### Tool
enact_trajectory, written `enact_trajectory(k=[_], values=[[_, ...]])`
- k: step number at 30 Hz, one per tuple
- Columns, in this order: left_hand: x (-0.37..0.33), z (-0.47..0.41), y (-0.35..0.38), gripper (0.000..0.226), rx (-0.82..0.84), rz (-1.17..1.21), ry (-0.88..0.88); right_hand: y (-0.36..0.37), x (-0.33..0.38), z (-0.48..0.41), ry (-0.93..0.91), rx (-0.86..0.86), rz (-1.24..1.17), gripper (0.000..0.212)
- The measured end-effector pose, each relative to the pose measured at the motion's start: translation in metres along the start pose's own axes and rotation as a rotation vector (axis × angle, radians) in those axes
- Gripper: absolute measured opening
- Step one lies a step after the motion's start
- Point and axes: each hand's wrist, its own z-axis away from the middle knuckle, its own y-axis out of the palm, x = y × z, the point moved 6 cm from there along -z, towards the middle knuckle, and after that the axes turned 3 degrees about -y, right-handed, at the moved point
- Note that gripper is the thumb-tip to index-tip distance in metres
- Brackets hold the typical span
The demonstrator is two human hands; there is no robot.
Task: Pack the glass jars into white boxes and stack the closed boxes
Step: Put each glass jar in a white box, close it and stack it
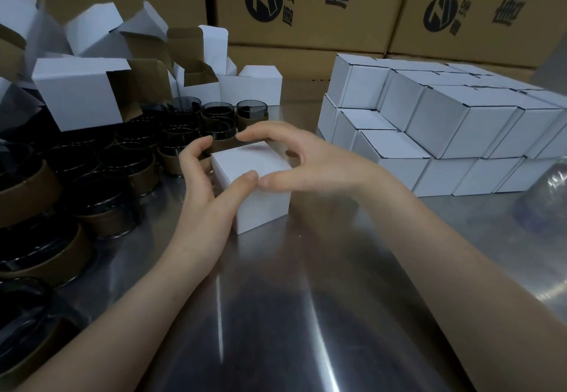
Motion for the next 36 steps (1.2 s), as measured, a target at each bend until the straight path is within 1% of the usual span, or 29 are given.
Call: enact_trajectory(k=[2, 3, 5, 6, 7, 8, 11, 12, 15, 18, 20, 22, 25, 27, 32, 34, 36], values=[[-0.001, 0.001, 0.000, 0.063, -0.017, -0.003, -0.025, 0.003, 0.014, 0.002, 0.013, 0.032, 0.267, 0.073], [-0.001, 0.002, -0.001, 0.057, -0.038, -0.009, -0.033, 0.006, 0.020, 0.002, 0.047, 0.029, 0.371, 0.078], [-0.001, 0.002, -0.004, 0.033, -0.105, -0.032, -0.029, 0.012, 0.029, 0.002, 0.124, -0.056, 0.463, 0.074], [-0.002, 0.003, -0.005, 0.022, -0.138, -0.053, -0.029, 0.014, 0.032, 0.002, 0.154, -0.112, 0.479, 0.069], [-0.003, 0.002, -0.007, 0.017, -0.166, -0.075, -0.031, 0.016, 0.034, 0.002, 0.179, -0.150, 0.490, 0.067], [-0.004, 0.002, -0.009, 0.017, -0.183, -0.087, -0.034, 0.018, 0.034, 0.003, 0.197, -0.166, 0.494, 0.065], [-0.003, 0.002, -0.013, 0.038, -0.198, -0.090, -0.070, 0.019, 0.035, 0.002, 0.208, -0.182, 0.478, 0.056], [-0.003, 0.002, -0.014, 0.040, -0.203, -0.095, -0.076, 0.018, 0.035, 0.002, 0.207, -0.202, 0.470, 0.053], [-0.010, 0.005, -0.016, 0.021, -0.267, -0.130, -0.021, 0.007, 0.032, 0.005, 0.217, -0.284, 0.437, 0.048], [-0.014, 0.007, -0.016, 0.022, -0.288, -0.173, 0.026, -0.021, 0.031, 0.013, 0.222, -0.430, 0.367, 0.045], [-0.016, 0.009, -0.011, 0.025, -0.240, -0.224, 0.066, -0.050, 0.033, 0.020, 0.219, -0.588, 0.314, 0.042], [-0.020, 0.014, -0.002, 0.028, -0.155, -0.263, 0.102, -0.082, 0.033, 0.028, 0.230, -0.743, 0.259, 0.044], [-0.028, 0.026, 0.017, 0.022, 0.012, -0.327, 0.186, -0.123, 0.023, 0.035, 0.276, -0.875, 0.286, 0.043], [-0.033, 0.035, 0.031, 0.020, 0.144, -0.412, 0.272, -0.143, 0.012, 0.034, 0.333, -0.896, 0.361, 0.044], [-0.035, 0.060, 0.059, 0.019, 0.476, -0.550, 0.404, -0.166, -0.024, 0.027, 0.472, -0.820, 0.503, 0.044], [-0.033, 0.065, 0.065, 0.021, 0.569, -0.599, 0.410, -0.169, -0.033, 0.024, 0.494, -0.820, 0.544, 0.045], [-0.032, 0.067, 0.067, 0.024, 0.612, -0.634, 0.412, -0.170, -0.037, 0.019, 0.479, -0.832, 0.586, 0.046]])
